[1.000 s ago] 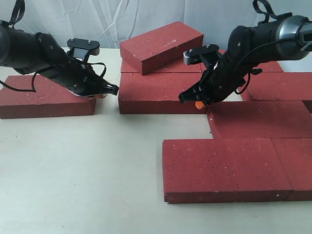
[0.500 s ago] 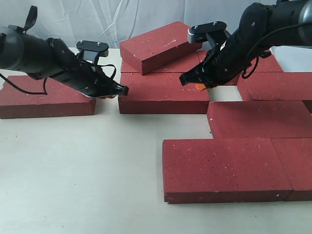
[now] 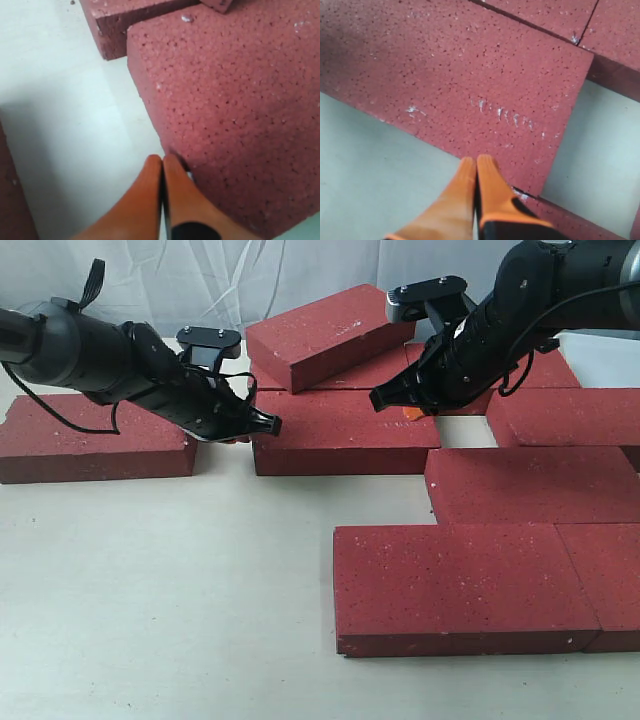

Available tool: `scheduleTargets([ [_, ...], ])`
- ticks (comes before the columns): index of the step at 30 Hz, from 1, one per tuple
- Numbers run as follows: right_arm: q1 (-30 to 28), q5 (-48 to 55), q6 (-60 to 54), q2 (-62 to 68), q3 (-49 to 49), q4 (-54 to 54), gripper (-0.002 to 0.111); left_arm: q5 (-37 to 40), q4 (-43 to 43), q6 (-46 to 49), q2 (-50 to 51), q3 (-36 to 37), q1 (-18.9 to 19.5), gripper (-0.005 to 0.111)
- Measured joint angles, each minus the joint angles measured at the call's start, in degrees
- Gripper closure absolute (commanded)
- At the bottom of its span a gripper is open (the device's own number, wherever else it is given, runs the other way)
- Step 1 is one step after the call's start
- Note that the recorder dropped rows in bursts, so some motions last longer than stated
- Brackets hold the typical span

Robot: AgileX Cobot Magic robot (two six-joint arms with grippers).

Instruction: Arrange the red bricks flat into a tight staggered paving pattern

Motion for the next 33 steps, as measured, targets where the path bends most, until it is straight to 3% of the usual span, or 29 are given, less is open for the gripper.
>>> scheduleTargets([
  [16, 0.0, -0.7, 0.0, 0.0, 0.0, -1.4, 0.109, -5.8, -0.9, 0.3, 0.1, -2.2, -6.8, 0.107],
  [33, 0.0, -0.7, 0.0, 0.0, 0.0, -3.7, 0.109, -5.7, -2.2, 0.3, 4.3, -7.3, -8.6, 0.107],
])
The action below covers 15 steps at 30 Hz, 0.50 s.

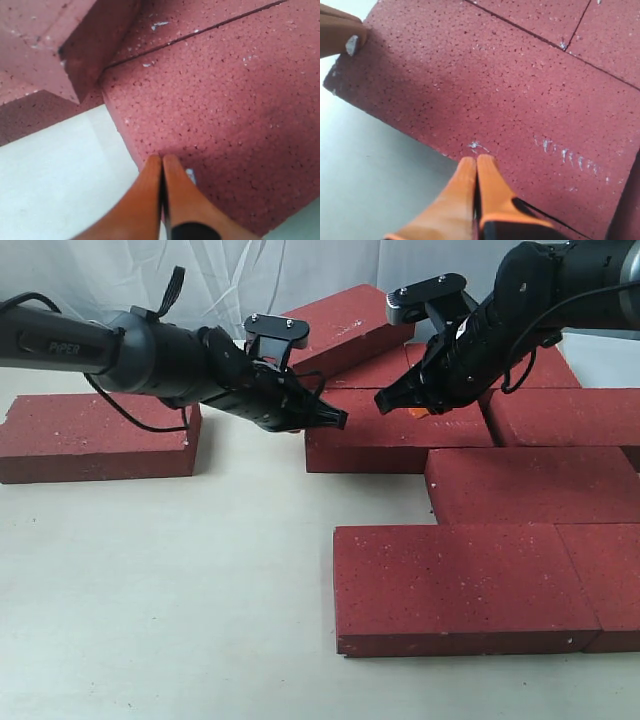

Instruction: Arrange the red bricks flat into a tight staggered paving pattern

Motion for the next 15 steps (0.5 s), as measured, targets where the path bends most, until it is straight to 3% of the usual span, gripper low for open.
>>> scheduleTargets([
  [9, 0.0, -0.3, 0.0, 0.0, 0.0, -0.3, 0.109, 3.5, 3.8, 0.0, -2.8, 0.0, 0.1, 0.107],
  [15, 0.0, -0.3, 0.2, 0.0, 0.0, -0.3, 0.109, 6.2, 4.7, -1.6, -4.1, 0.1, 3.5, 0.107],
])
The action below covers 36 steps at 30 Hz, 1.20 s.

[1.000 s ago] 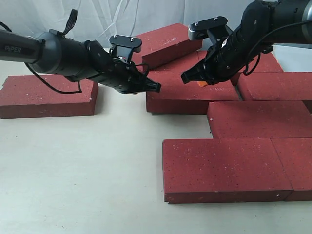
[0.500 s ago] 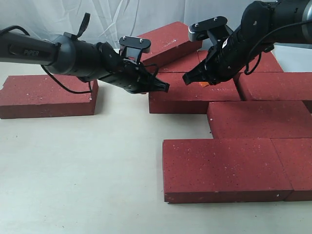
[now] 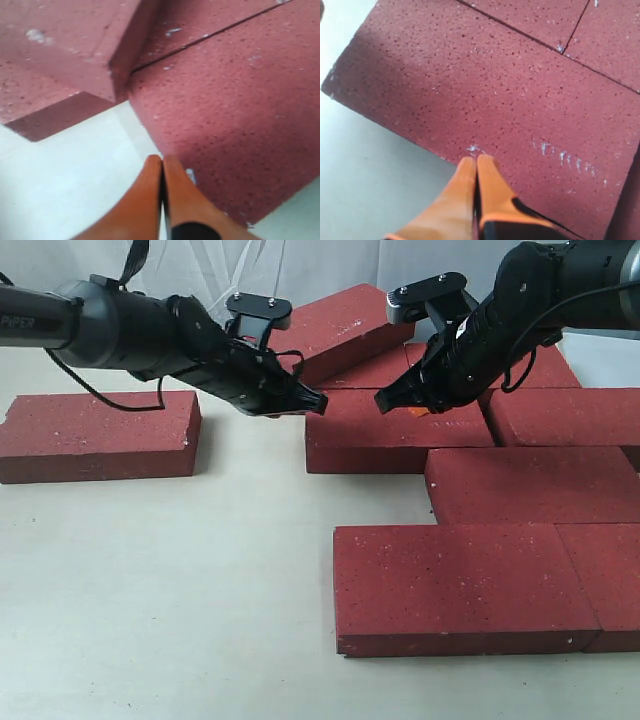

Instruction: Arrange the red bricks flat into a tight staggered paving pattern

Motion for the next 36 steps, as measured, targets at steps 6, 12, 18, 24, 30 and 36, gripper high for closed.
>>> scheduleTargets([
  [6, 0.0, -0.1, 0.0, 0.0, 0.0, -0.1, 0.109, -2.4, 0.0, -1.4, 1.9, 0.8, 1.1, 0.107],
  [12, 0.0, -0.1, 0.0, 0.0, 0.0, -0.1, 0.109, -5.0, -4.4, -1.6, 6.2, 1.0, 0.1, 0.107],
  [18, 0.0, -0.1, 0.0, 0.0, 0.0, 0.4, 0.109, -7.9, -8.3, -1.7, 6.4, 1.1, -2.7, 0.107],
  [24, 0.0, 0.3, 0.0, 0.0, 0.0, 0.6, 0.109, -9.6, -10.4, -1.8, 6.4, 1.1, -4.7, 0.107],
  [30, 0.0, 0.8, 0.3, 0.0, 0.2, 0.6, 0.109, -10.4, -11.4, -1.8, 6.4, 1.1, -4.7, 0.107],
  [36, 0.0, 1.0, 0.3, 0.0, 0.2, 0.7, 0.109, -10.5, -13.1, -1.8, 6.4, 1.1, -4.7, 0.107],
])
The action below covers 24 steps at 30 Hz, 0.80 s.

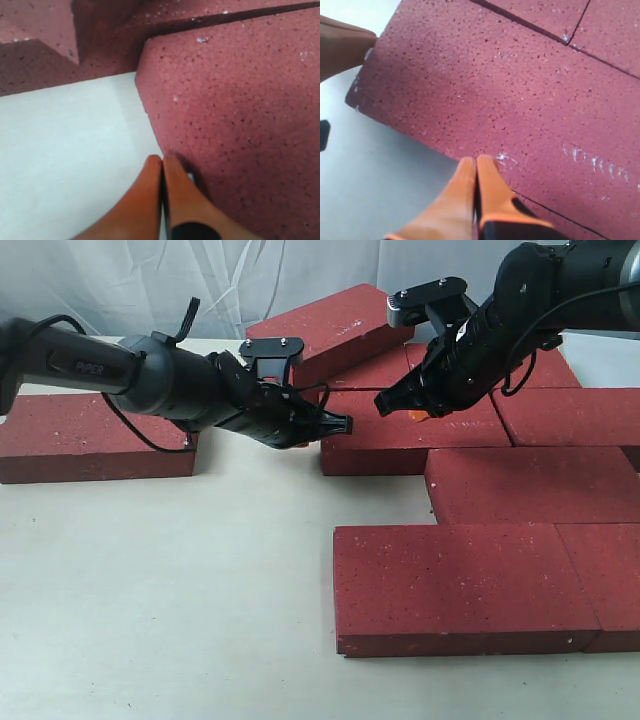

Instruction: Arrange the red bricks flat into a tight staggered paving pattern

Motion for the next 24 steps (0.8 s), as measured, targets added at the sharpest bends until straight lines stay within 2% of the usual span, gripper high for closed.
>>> scheduleTargets([
  [8, 0.0, 0.0, 0.0, 0.0, 0.0, 0.1, 0.109, -0.2, -1.9, 0.0, 0.3, -1.2, -1.5, 0.107],
  [16, 0.0, 0.2, 0.1, 0.0, 0.0, 0.2, 0.109, 0.0, -0.4, 0.0, 0.8, -1.9, -1.6, 0.107],
  [21, 0.0, 0.3, 0.1, 0.0, 0.0, 0.2, 0.109, 4.0, 0.8, 0.0, 0.8, -2.4, -0.2, 0.107],
  [24, 0.0, 0.4, 0.1, 0.0, 0.0, 0.3, 0.109, 9.0, 1.3, 0.0, 0.8, -2.5, 1.9, 0.107],
])
